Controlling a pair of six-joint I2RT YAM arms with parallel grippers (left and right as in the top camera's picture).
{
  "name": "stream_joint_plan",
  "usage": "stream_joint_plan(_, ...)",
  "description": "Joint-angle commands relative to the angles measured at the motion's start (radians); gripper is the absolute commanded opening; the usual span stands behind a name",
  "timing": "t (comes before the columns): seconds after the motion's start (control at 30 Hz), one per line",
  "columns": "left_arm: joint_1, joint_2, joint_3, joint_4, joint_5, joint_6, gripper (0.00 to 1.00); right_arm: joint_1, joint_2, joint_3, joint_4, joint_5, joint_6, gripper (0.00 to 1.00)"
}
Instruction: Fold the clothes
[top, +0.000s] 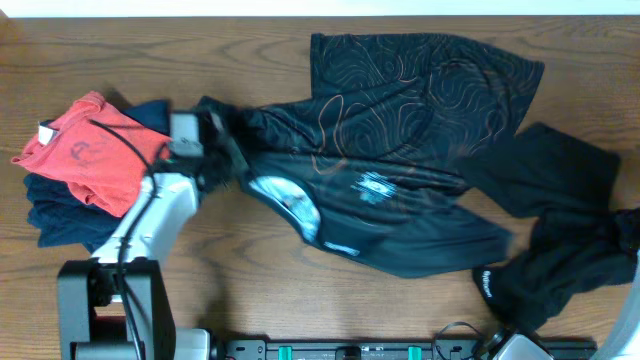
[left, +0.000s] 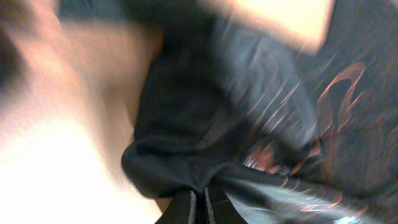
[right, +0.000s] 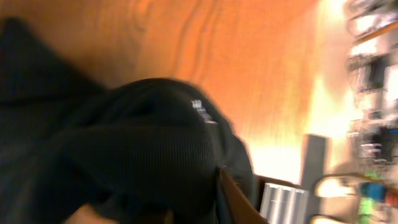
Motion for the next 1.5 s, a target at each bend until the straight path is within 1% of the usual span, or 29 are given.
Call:
stream_joint_plan(0.0,0.042,0.001,0.129,0.002,-0.027,0.051,0.06,-0.026,-0.008,0.019,0.022,-0.232,-0.112,0.22)
stream_joint_plan(0.07,0.049,0.001,0.187,-0.007,-0.028,0.064,0.06,-0.023,-0.008,0.019,0.023,-0.262,-0.130,0.28)
stream_joint_plan(0.13,0.050,0.001,0.229,-0.054,-0.027,0.066,0.06,-0.018,-0.008,0.019,0.011,-0.264,-0.130,0.33)
stream_joint_plan(0.17,0.050,0.001,0.238,-0.085,-0.027,0.065,0.11,-0.015,-0.008,0.019,0.006,-0.266,-0.130,0.35)
stream_joint_plan(0.2,0.047,0.001,0.241,-0.116,-0.023,0.065,0.24,-0.013,-0.008,0.019,0.000,-0.274,-0.131,0.38)
stream_joint_plan(0.23,0.043,0.001,0.241,-0.159,-0.023,0.065,0.39,-0.010,-0.008,0.019,-0.003,-0.287,-0.137,0.39)
stream_joint_plan(0.27,0.039,0.001,0.241,-0.217,-0.023,0.065,0.53,-0.007,-0.008,0.019,-0.003,-0.308,-0.155,0.40)
stream_joint_plan(0.3,0.034,0.001,0.240,-0.272,-0.023,0.065,0.59,-0.006,-0.008,0.019,0.000,-0.350,-0.183,0.40)
stream_joint_plan(0.37,0.018,0.001,0.241,-0.394,-0.019,0.065,0.61,0.003,-0.007,0.019,0.016,-0.503,-0.288,0.39)
stream_joint_plan(0.4,0.006,0.001,0.240,-0.461,-0.003,0.065,0.61,0.013,-0.006,0.019,0.022,-0.585,-0.347,0.39)
stream_joint_plan(0.47,-0.023,0.002,0.234,-0.559,0.053,0.065,0.61,0.040,0.001,0.019,0.024,-0.686,-0.426,0.40)
stream_joint_plan(0.53,-0.063,0.002,0.216,-0.613,0.100,0.065,0.61,0.083,0.015,0.013,0.023,-0.714,-0.465,0.40)
stream_joint_plan(0.6,-0.112,0.002,0.187,-0.624,0.117,0.056,0.61,0.129,0.037,0.005,0.024,-0.714,-0.488,0.39)
stream_joint_plan(0.7,-0.201,0.002,0.119,-0.604,0.121,0.003,0.61,0.200,0.100,0.002,0.015,-0.705,-0.520,0.35)
stream_joint_plan(0.73,-0.233,0.002,0.089,-0.589,0.125,-0.031,0.61,0.223,0.131,0.002,0.008,-0.701,-0.520,0.33)
stream_joint_plan(0.83,-0.320,0.003,0.001,-0.518,0.151,-0.142,0.62,0.262,0.215,0.002,-0.005,-0.695,-0.517,0.30)
stream_joint_plan(0.9,-0.370,0.003,-0.057,-0.433,0.173,-0.195,0.71,0.272,0.271,0.002,-0.005,-0.657,-0.488,0.30)
stream_joint_plan(1.0,-0.431,0.004,-0.129,-0.278,0.185,-0.253,0.75,0.273,0.354,0.002,0.029,-0.641,-0.479,0.31)
stream_joint_plan(1.13,-0.500,0.008,-0.175,-0.093,0.183,-0.262,0.76,0.273,0.460,0.002,0.102,-0.642,-0.506,0.31)
stream_joint_plan(1.2,-0.519,0.009,-0.180,-0.044,0.179,-0.261,0.76,0.273,0.497,0.002,0.146,-0.640,-0.516,0.31)
stream_joint_plan(1.33,-0.538,0.024,-0.180,0.004,0.127,-0.261,0.76,0.273,0.565,0.002,0.236,-0.607,-0.516,0.32)
stream_joint_plan(1.47,-0.537,0.072,-0.180,0.003,0.131,-0.262,0.75,0.269,0.625,0.002,0.309,-0.544,-0.516,0.34)
